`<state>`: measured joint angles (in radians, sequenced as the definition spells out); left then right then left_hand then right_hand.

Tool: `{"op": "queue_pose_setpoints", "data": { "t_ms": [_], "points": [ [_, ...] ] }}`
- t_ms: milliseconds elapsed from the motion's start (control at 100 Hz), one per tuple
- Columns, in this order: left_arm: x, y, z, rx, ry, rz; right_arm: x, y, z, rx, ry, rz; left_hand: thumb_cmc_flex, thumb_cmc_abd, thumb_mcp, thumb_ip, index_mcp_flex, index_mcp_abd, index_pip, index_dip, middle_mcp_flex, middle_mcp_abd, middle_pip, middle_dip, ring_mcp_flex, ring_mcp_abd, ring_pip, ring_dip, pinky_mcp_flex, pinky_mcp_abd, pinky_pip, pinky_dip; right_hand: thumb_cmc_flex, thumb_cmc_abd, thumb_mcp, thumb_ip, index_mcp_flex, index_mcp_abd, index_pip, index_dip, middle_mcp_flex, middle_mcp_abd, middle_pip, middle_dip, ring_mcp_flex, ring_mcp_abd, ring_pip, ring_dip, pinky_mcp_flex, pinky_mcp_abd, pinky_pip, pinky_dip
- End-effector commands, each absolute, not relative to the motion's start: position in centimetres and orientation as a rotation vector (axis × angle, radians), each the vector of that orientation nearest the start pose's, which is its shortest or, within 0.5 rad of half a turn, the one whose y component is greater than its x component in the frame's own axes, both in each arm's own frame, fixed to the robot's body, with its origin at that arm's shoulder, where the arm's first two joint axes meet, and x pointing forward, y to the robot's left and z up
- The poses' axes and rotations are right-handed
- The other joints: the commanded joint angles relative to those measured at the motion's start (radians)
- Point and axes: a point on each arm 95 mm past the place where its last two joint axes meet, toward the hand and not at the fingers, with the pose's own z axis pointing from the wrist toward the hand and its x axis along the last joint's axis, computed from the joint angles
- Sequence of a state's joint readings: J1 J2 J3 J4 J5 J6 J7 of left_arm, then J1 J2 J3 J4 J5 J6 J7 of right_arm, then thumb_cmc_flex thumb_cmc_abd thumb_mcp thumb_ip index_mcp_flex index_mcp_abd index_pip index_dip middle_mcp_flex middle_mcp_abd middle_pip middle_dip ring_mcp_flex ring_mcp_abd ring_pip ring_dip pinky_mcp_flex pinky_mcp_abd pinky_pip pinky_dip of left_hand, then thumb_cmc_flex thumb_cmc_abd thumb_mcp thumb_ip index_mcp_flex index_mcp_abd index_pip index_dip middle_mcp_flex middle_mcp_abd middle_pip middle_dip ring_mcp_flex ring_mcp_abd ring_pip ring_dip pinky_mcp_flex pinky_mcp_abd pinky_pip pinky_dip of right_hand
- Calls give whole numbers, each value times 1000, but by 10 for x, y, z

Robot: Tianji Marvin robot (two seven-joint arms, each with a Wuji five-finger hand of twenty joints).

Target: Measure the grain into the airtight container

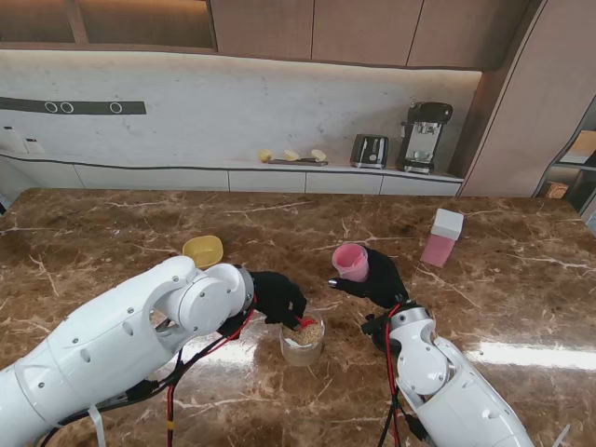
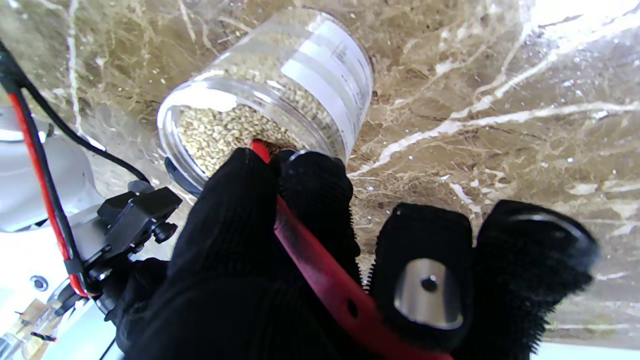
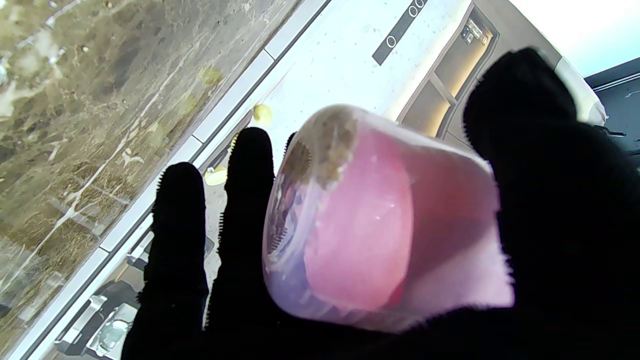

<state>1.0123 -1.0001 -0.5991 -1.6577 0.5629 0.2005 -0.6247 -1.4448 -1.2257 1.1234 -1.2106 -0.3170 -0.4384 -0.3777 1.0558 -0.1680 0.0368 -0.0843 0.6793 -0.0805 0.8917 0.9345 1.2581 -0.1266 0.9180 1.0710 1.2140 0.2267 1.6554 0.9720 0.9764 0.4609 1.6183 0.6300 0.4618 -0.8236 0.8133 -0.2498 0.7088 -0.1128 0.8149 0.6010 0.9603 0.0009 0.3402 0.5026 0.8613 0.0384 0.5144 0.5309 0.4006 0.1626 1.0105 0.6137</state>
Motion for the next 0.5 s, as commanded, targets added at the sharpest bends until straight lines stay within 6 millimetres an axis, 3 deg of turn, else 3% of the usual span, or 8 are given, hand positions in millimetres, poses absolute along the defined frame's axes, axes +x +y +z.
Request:
{"op": "queue_pose_setpoints", "data": {
  "t_ms": [0, 490],
  "points": [
    [413, -133, -286, -1361, 2293, -1236, 416, 10, -382, -1992, -942, -2610, 24, 13, 59, 22, 9, -75, 5, 25, 47, -34, 16, 16, 52, -31, 116, -5, 12, 9, 91, -2, 65, 202, 189, -24, 86, -142, 60, 10, 4, -13, 1, 7, 16, -7, 9, 4, -6, -1, -13, -2],
    [415, -127, -287, -1442, 2275, -1228, 416, 10, -383, -1992, -947, -2605, 29, 17, 51, 22, 8, -76, 4, 41, 44, -33, 18, 19, 52, -29, 115, -4, 10, 9, 92, 0, 66, 202, 188, -24, 86, -141, 60, 10, 4, -15, 2, 7, 14, -7, 10, 4, -7, -1, -14, -2]
  ]
}}
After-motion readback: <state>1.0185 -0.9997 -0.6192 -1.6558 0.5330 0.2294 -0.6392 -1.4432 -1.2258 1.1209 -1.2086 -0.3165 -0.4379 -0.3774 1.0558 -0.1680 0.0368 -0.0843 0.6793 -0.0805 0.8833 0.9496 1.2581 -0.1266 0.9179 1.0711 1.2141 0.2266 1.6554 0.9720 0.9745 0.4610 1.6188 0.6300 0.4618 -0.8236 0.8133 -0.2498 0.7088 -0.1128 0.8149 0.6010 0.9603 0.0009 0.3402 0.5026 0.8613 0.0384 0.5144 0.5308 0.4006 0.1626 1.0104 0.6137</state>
